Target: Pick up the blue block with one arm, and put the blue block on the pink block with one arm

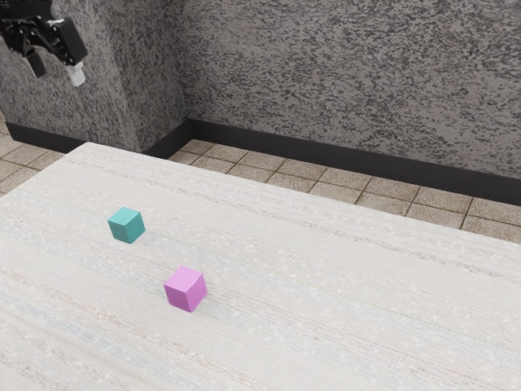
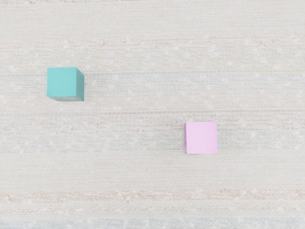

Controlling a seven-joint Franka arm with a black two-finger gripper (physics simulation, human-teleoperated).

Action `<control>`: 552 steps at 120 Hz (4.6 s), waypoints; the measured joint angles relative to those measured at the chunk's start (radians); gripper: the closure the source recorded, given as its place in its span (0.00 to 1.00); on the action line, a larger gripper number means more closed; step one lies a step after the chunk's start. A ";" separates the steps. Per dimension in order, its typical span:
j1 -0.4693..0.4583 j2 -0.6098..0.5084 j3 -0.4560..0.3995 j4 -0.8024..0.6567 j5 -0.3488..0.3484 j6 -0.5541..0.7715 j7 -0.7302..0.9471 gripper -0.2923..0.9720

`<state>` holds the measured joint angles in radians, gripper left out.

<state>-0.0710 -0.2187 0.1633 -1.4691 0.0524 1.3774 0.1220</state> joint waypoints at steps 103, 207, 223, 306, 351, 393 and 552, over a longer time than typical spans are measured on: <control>-0.001 0.288 0.312 -0.448 0.159 0.597 0.032 0.23; 0.357 0.692 -0.052 -0.295 0.020 0.940 0.233 0.23; 0.373 0.754 -0.087 -0.237 0.015 0.944 0.249 0.23; 0.443 0.815 -0.168 -0.201 -0.003 0.938 0.270 0.46; 0.460 0.613 -0.255 -0.389 0.003 0.878 0.245 0.49; 0.461 0.499 -0.379 -0.510 0.002 0.864 0.184 0.49; 0.432 0.318 -0.559 -0.719 -0.051 0.828 -0.088 0.32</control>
<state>0.3612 0.0989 -0.3958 -2.1886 0.0010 2.2054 0.0340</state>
